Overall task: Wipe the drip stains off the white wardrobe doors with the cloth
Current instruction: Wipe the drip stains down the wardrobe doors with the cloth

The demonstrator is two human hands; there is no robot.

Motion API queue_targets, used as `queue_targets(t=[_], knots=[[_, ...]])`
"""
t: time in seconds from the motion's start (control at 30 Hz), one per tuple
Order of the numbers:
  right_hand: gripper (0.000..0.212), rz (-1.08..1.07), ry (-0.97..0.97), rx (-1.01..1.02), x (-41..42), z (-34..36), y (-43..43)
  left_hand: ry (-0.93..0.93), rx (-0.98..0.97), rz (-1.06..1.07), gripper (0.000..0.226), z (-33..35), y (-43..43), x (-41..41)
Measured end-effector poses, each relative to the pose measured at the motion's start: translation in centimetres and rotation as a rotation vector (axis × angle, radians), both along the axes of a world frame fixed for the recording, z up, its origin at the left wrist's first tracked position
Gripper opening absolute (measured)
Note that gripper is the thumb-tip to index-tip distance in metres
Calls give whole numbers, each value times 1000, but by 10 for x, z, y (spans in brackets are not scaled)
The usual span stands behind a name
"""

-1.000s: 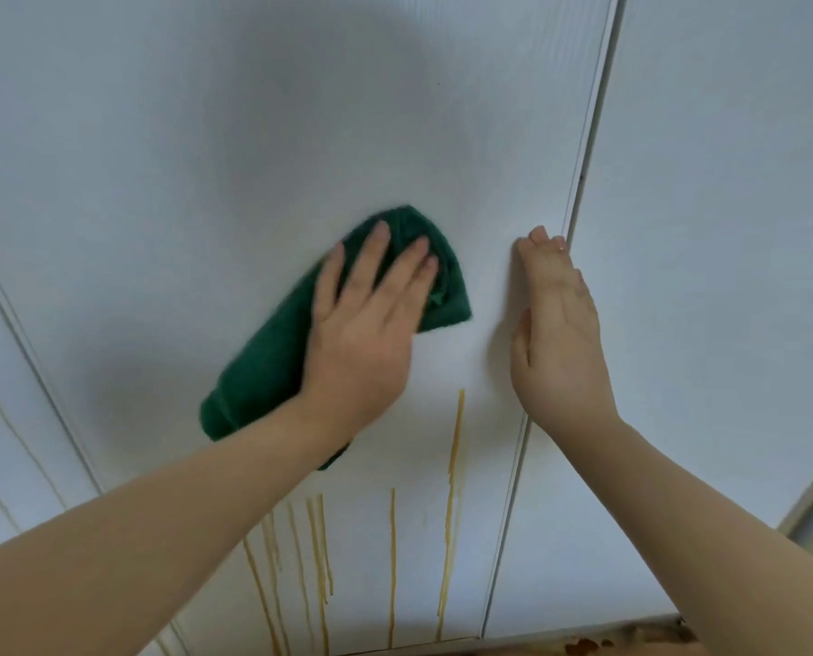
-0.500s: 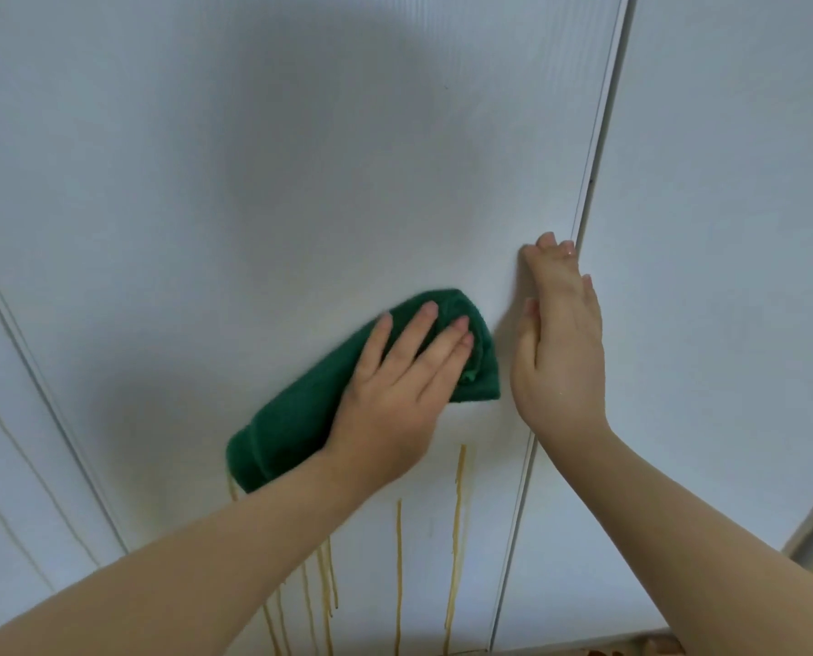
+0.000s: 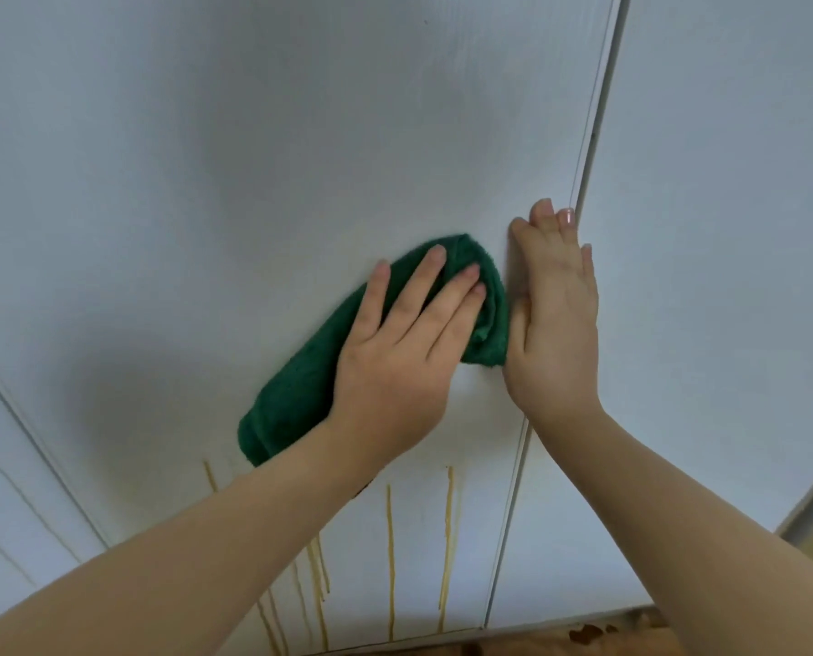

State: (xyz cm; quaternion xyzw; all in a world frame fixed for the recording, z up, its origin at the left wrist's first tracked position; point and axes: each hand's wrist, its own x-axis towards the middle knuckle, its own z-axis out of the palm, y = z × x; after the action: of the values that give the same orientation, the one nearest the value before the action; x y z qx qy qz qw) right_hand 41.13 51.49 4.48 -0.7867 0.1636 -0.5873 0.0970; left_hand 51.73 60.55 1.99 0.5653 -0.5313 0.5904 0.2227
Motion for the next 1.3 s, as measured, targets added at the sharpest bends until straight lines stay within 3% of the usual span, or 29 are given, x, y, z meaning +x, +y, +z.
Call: queue_targets(t=[0.1, 0.2, 0.27, 0.33, 0.5, 0.57, 0.63, 0.73, 0.8, 0.97, 1.07, 1.17, 1.23, 1.3], knots=[[55, -6, 13, -22, 0, 2, -4, -41, 96, 48, 40, -32, -12, -5], [64, -23, 27, -54, -1, 1, -7, -256, 547, 121, 49, -103, 5, -2], [65, -29, 43, -76, -3, 0, -9, -319, 739, 146, 56, -126, 20, 1], [66, -28, 57, -93, -5, -1, -10, -314, 734, 117, 51, -120, 28, 4], [65, -13, 39, -65, -5, 0, -7, -32, 246, 24, 39, -54, 32, 12], [66, -23, 25, -59, -3, -1, -6, 30, 176, 33, 39, -52, 29, 12], [63, -39, 16, -57, 1, -2, -3, -67, 311, 86, 41, -77, 27, 9], [53, -91, -9, -39, 7, -6, 5, -293, 711, 127, 47, -124, 35, 9], [49, -131, -20, -53, 9, -9, 8, -324, 828, 124, 50, -118, 45, 11], [53, -209, -18, -42, 21, -22, 18, -158, 375, 73, 40, -49, 75, 45], [60, -222, -91, 18, 37, -32, 35, -109, 265, 114, 38, -40, 89, 62], [65, -273, -169, 54, 54, -35, 40, -263, 542, 182, 41, -86, 104, 76], [67, -337, -184, 17, 58, -37, 36, -362, 829, 216, 55, -119, 123, 84], [68, -380, -180, -14, 61, -40, 32, -392, 954, 216, 66, -129, 140, 87]])
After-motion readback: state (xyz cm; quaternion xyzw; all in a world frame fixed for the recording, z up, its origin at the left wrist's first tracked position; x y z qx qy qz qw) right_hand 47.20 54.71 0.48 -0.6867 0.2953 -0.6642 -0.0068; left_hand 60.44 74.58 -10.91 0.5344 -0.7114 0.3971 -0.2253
